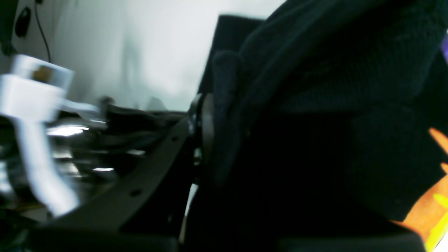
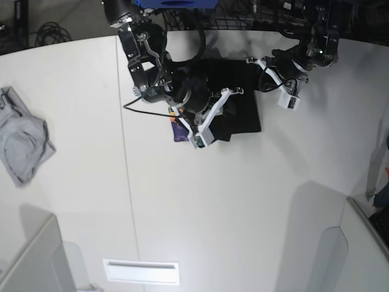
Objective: Fold the T-shirt properly
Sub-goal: 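Press the folded layer flat with the right gripper, raise left gripper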
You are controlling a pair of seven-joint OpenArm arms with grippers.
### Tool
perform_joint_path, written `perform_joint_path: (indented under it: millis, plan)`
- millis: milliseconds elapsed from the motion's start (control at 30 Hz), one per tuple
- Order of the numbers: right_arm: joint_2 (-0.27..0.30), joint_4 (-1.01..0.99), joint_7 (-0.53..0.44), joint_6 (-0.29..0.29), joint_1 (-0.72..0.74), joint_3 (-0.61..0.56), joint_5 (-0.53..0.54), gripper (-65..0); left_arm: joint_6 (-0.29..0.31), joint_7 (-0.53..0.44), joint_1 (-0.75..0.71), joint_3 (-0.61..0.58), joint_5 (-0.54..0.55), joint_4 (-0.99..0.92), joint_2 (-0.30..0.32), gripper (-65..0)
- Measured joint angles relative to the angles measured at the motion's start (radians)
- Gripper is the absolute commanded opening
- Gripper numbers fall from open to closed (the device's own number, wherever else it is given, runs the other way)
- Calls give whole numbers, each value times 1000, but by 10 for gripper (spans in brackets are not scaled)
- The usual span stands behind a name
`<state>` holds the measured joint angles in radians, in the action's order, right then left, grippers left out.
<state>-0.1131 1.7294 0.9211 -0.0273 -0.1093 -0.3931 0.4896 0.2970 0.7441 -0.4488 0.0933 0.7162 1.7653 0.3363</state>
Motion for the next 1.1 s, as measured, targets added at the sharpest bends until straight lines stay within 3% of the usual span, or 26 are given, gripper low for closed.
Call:
perform_joint_path:
  millis: [167,300,533,567,633,733,1100]
  plan:
    - [0,-31,-44,-1,6,0,1,-650,-5,9,-86,175,-8,21,8,-650]
    - [1,-42,-62,-2,6,0,0,-650,2,111,-100,318,-9,24,10,-650]
    - [0,-43,-62,-2,6,0,0,-650,3,174,-100,433,-8,24,10,-650]
    - [0,-43,-62,-2,6,0,0,-617,3,173,-98,435,-8,24,10,-650]
    - [0,-43,-61,-2,6,0,-1,-440,3,173,-97,436,-8,24,10,-650]
    - [0,-35,-58,-2,4,0,-1,-242,3,174,-95,436,-8,23,6,-650]
    - [9,0,-1,-6,67,-198,-2,-219,3,176,-50,436,-5,-8,30,-650]
